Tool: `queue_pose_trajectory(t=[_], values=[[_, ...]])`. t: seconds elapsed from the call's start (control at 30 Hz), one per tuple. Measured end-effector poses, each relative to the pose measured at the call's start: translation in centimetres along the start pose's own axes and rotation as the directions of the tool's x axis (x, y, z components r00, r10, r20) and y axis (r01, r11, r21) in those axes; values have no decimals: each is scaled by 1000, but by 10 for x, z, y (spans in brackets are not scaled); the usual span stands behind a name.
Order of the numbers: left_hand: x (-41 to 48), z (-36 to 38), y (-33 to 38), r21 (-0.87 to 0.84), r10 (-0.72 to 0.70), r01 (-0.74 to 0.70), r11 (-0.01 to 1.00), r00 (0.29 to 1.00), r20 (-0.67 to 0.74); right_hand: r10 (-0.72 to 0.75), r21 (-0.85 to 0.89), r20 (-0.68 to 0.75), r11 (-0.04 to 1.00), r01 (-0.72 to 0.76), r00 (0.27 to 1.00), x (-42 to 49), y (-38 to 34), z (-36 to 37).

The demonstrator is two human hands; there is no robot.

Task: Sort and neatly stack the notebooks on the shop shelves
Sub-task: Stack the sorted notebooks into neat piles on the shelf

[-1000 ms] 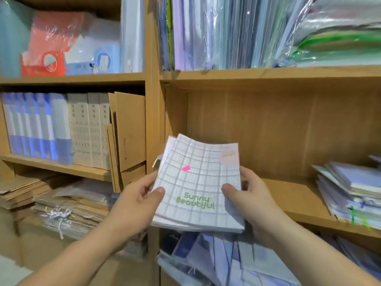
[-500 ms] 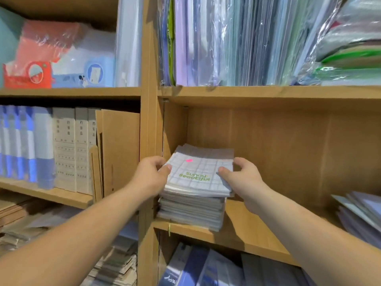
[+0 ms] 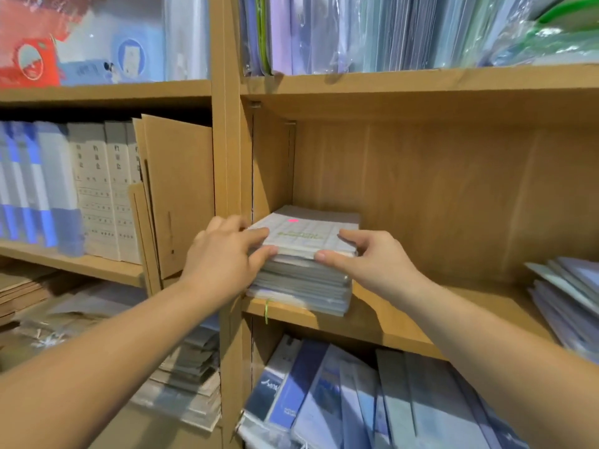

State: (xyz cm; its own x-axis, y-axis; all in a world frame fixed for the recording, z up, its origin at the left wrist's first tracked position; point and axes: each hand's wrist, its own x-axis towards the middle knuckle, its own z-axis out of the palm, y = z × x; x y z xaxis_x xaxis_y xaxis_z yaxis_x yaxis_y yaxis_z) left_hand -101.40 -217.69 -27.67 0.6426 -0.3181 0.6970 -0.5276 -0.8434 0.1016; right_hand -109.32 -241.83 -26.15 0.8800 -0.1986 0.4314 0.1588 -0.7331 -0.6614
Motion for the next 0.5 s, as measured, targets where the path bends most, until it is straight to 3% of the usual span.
queue_pose_trajectory(t=[0.1,0.17,0.23,0.27,0.33,0.4,0.43,0.5], values=[[-26,0,15,-94,97,-111,989,986,-138,-74,-148,-96,987,59,993,-18,6,-8],[-54,10,32,-299,129,-179,937,975,-180,-251,-256,-256,949,185,934,-46,18,-10],[-92,33,55,-466,123,-109,878,992,0,-409,-268,-277,902,339,869,-84,36,-2],[-111,50,66,-515,112,-15,857,981,158,-416,-241,-204,899,367,886,-103,51,5],[-150,88,87,-523,55,219,824,888,457,-221,-235,79,944,233,972,-134,91,18],[-183,131,103,-487,-18,415,768,775,632,134,-359,323,933,-9,937,-150,146,24],[-195,149,111,-484,-32,484,729,730,683,269,-417,373,903,-99,888,-156,174,23],[-208,174,126,-501,-26,560,660,683,729,388,-457,337,864,-211,858,-168,221,20]])
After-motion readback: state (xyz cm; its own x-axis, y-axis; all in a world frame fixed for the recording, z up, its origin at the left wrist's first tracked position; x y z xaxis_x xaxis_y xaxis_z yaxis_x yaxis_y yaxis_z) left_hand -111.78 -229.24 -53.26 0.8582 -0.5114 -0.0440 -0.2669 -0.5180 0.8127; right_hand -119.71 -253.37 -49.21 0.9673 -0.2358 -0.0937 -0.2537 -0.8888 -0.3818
